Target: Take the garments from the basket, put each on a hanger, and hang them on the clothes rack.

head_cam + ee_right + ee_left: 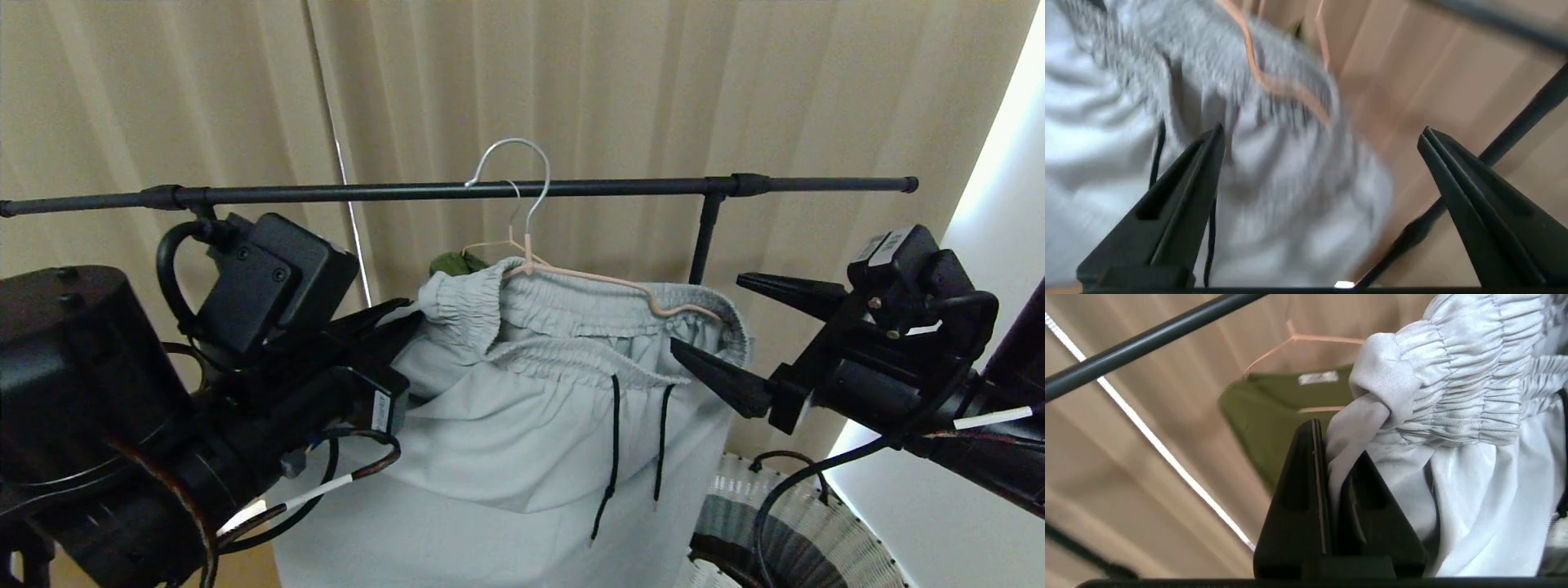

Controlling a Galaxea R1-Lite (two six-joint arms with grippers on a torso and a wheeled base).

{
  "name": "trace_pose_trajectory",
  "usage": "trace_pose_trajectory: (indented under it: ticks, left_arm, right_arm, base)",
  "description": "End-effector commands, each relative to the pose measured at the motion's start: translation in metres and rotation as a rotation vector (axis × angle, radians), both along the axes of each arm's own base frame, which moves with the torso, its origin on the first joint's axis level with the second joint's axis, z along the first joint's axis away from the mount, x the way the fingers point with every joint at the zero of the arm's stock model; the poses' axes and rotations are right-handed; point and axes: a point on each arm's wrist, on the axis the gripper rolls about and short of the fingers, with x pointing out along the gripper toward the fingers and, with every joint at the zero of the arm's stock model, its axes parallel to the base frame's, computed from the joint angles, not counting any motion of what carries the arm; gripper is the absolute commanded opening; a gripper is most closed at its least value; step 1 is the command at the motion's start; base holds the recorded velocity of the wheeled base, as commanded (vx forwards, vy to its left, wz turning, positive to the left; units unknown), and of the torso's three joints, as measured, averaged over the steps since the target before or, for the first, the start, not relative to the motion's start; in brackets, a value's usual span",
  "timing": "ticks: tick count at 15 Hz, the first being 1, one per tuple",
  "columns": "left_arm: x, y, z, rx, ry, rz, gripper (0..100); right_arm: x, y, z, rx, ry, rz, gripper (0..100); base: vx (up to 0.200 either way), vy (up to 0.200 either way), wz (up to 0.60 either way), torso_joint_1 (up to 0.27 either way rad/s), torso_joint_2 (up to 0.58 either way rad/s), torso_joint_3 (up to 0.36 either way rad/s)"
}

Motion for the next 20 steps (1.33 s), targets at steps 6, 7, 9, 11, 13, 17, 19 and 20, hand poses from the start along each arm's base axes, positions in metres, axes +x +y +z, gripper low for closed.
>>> trace_pose_trajectory:
  ticks: [6,7,9,11,13,17,19,20]
  left_arm:
    - [-0.002,-0.019,-0.009,0.055,0.01,-0.067,0]
    - [-0.003,-0.02,-0.008,0.052,0.004,-0.076,0]
    - [-0.005,-0.022,-0.008,0.047,-0.011,-0.1,0]
    - [-0.01,-0.026,-0.007,0.041,-0.026,-0.137,0]
    - [-0.012,-0.027,-0.008,0.044,-0.031,-0.151,0]
    - [-0.013,-0.027,-0.008,0.049,-0.034,-0.16,0]
    - [-0.015,-0.026,-0.011,0.05,-0.035,-0.182,0]
    - [-0.015,-0.026,-0.011,0.047,-0.037,-0.182,0]
  right_arm:
    - [0.01,0.006,0.002,-0.103,-0.068,0.007,100]
    - [0.011,0.006,0.002,-0.111,-0.072,0.007,100]
    - [0.012,0.007,-0.001,-0.121,-0.064,0.008,100]
    - [0.012,0.012,-0.004,-0.126,-0.054,0.023,100]
    - [0.014,0.013,-0.005,-0.128,-0.051,0.023,100]
    - [0.015,0.014,-0.005,-0.128,-0.051,0.025,100]
    - [0.014,0.014,-0.006,-0.129,-0.049,0.027,0]
    - [0.014,0.014,-0.006,-0.129,-0.049,0.027,0]
  base:
    - [0.0,0.0,0.0,0.0,0.0,0.0]
    - [0.0,0.0,0.0,0.0,0.0,0.0]
    - [0.0,0.0,0.0,0.0,0.0,0.0]
    - [0.0,0.0,0.0,0.0,0.0,0.0]
    - [0.0,0.0,0.0,0.0,0.0,0.0]
    - [0.0,0.0,0.0,0.0,0.0,0.0]
    - [0.0,0.0,0.0,0.0,0.0,0.0]
    - [0.0,0.0,0.0,0.0,0.0,0.0]
